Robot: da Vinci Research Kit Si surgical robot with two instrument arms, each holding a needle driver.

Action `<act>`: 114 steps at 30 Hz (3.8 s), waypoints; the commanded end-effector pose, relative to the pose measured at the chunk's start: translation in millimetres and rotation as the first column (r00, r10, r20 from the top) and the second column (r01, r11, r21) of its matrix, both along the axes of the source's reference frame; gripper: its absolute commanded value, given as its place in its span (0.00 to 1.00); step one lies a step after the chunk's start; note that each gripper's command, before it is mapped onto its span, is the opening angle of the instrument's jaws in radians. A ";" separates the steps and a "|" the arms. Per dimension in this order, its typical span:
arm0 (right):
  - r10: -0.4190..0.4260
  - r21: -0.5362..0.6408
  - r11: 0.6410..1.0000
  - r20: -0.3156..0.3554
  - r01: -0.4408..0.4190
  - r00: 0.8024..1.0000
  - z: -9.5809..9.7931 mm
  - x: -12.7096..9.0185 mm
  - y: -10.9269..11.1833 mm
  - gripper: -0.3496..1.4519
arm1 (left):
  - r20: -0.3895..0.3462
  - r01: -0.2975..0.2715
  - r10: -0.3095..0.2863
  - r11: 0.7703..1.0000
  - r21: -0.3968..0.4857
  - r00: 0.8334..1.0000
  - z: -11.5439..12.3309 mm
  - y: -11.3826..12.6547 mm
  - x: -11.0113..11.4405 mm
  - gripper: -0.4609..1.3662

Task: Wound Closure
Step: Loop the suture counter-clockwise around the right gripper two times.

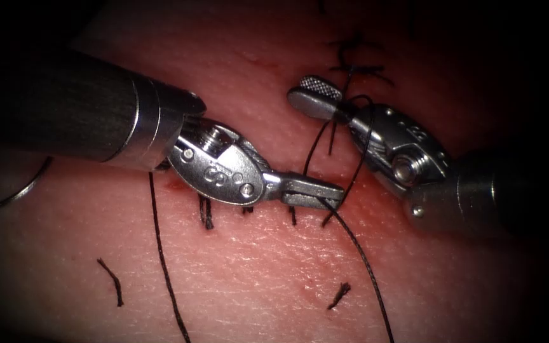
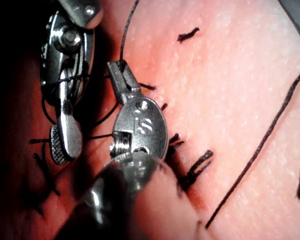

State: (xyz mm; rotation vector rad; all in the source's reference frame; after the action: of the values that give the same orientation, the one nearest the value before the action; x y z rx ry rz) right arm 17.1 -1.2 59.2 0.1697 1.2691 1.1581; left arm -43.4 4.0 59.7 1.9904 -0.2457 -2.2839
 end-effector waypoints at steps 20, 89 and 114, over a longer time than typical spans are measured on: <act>-0.333 -0.055 0.943 -0.078 0.329 0.940 0.3 0.0 0.2 0.00 | 0.114 -0.069 0.064 0.997 0.038 0.991 -2.6 0.4 -1.0 0.06; -0.544 -0.410 0.835 -0.523 0.366 0.656 0.6 -1.5 -1.8 0.00 | 0.483 -0.244 0.185 0.968 0.062 0.856 6.3 2.8 2.1 0.06; -0.028 0.051 0.998 -0.198 0.039 0.980 0.2 -1.1 -2.5 0.75 | 0.440 -0.191 0.146 0.980 0.061 0.886 4.1 -1.5 0.4 0.06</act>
State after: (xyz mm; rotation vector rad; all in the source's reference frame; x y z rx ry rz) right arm 16.0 -3.8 59.5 0.3374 1.3841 1.1886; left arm -43.2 2.4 63.7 2.4533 0.0150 -1.7604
